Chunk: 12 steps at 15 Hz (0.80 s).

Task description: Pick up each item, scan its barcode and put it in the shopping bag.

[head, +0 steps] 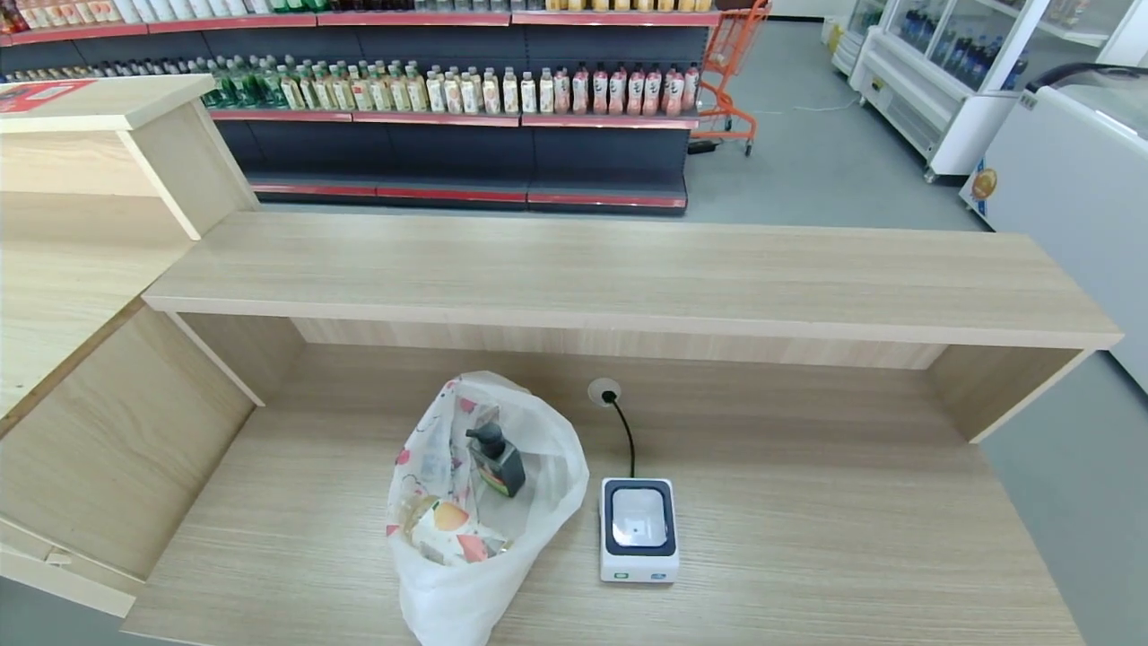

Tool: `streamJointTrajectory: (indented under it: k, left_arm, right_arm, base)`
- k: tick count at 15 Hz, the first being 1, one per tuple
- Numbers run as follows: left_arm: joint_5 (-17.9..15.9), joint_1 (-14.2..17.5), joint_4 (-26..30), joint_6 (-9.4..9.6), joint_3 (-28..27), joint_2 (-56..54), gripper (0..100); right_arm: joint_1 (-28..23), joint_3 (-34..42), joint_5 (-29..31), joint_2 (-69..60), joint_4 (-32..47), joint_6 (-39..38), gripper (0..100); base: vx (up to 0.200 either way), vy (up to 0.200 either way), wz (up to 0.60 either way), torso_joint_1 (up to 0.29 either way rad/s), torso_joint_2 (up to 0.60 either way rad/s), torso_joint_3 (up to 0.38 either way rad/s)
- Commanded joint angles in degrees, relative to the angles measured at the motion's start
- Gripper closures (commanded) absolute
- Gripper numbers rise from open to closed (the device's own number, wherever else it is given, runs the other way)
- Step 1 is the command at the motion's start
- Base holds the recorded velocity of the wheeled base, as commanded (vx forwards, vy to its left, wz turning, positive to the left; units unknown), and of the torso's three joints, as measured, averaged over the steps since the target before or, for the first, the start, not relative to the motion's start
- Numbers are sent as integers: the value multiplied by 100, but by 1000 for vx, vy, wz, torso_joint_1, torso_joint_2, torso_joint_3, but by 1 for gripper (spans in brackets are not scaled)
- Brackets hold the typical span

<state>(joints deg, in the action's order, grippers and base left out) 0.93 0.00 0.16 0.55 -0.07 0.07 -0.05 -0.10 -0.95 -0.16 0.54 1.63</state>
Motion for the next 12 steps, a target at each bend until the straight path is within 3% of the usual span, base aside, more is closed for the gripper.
streamJointTrajectory:
  k: [1,12]
  left_arm:
    - [4,0,2,-11,-1,-7,0]
    - [4,0,2,-2,-1,-7,0]
  right_arm:
    - [-13,1,-2,16,-1,21,100]
    - [-4,1,-2,16,-1,30,100]
  base:
    - [0,0,0,0,0,0]
    - [0,0,0,0,0,0]
